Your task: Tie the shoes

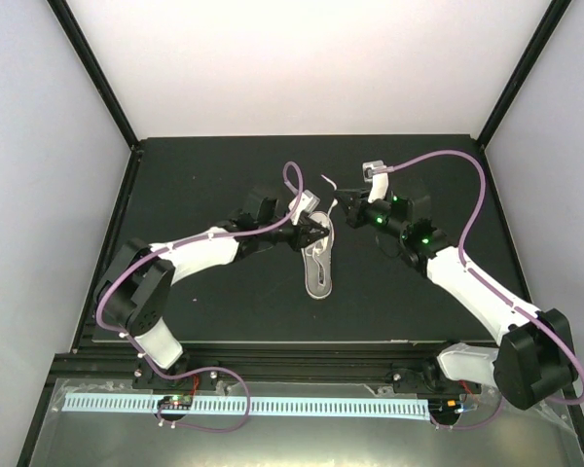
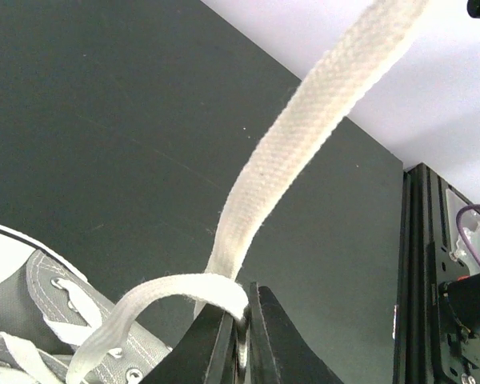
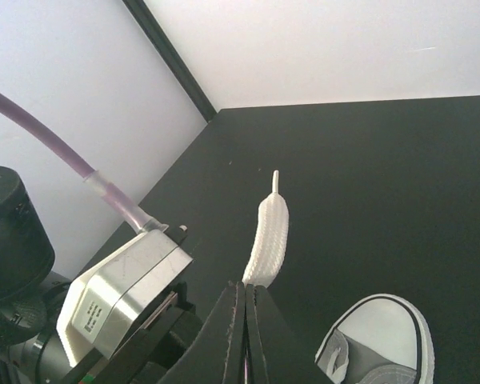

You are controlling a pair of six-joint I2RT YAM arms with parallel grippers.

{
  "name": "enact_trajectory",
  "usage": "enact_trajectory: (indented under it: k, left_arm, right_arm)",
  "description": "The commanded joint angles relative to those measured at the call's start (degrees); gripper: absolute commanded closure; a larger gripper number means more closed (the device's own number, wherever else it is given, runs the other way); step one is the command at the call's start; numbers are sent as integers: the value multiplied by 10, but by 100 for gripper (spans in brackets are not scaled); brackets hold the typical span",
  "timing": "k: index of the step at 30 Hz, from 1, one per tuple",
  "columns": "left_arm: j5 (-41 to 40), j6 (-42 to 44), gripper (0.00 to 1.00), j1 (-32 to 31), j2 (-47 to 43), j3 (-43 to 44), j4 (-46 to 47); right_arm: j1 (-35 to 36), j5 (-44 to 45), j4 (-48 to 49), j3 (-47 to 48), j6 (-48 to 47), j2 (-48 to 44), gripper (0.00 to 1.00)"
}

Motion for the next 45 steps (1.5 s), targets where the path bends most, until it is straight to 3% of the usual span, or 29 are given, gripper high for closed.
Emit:
enact_trajectory:
  k: [1,13,45]
  left_arm:
    - [2,7,93,-4,13,33,-3]
    - [0,-1,77,-3,33,52,-4]
    - [-62,27,67,-7,49,69,-11]
  right_arm:
    - [2,-14,25,-3,5,-16,99]
    - [2,-19,24,-6,5,-17,98]
    - [2,-42,34,-3,21,-7,98]
